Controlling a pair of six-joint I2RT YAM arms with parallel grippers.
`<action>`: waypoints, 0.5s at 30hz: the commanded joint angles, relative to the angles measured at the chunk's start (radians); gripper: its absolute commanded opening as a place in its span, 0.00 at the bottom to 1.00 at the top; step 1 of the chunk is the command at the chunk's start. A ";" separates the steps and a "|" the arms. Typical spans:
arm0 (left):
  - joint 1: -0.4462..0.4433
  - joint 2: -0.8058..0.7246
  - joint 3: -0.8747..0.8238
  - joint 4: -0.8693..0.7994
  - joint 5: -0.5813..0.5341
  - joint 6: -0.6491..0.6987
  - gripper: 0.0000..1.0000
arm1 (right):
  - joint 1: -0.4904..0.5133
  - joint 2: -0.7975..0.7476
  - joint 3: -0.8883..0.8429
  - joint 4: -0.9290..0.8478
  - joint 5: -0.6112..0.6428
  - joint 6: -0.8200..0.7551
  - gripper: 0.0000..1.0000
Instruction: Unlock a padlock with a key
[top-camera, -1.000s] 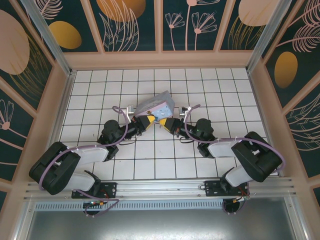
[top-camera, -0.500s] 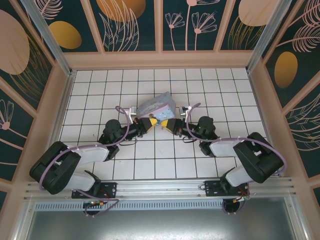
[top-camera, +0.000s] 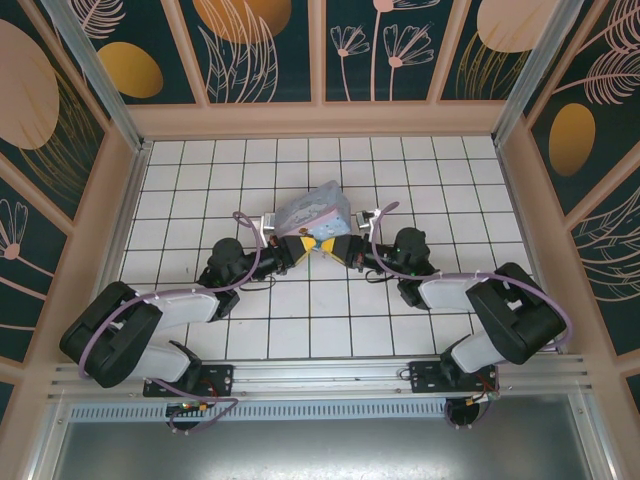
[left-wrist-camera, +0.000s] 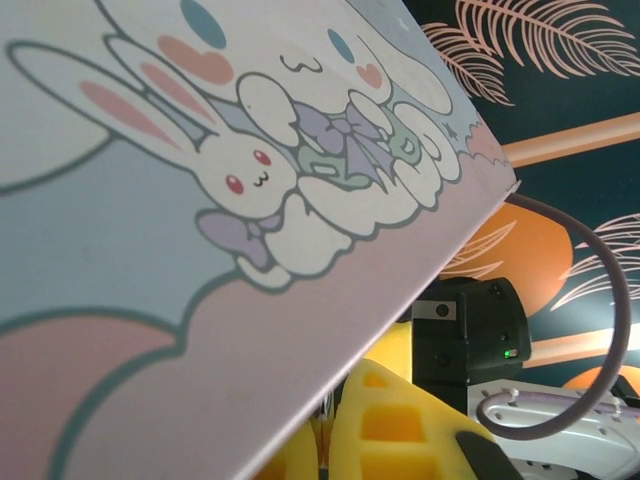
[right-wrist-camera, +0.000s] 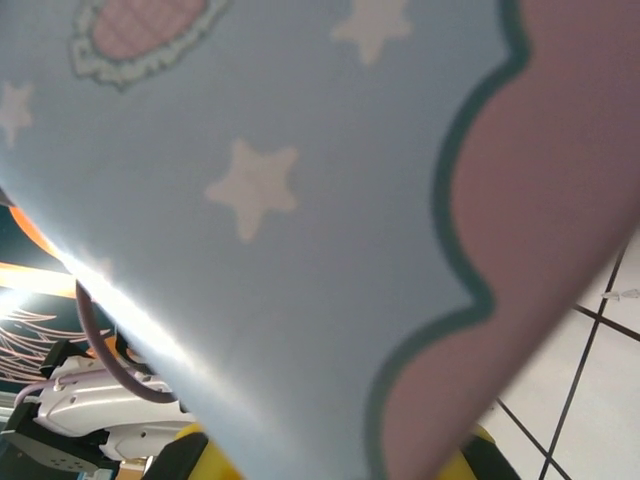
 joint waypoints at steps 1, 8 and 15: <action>-0.049 0.008 0.016 -0.195 0.098 0.103 0.00 | 0.016 -0.022 0.106 0.095 0.041 -0.051 0.00; -0.045 0.062 0.034 -0.328 0.006 0.218 0.00 | 0.001 -0.043 0.073 -0.022 0.090 -0.089 0.38; -0.017 0.128 0.051 -0.376 -0.018 0.308 0.00 | 0.003 -0.105 -0.050 -0.084 0.144 -0.092 0.62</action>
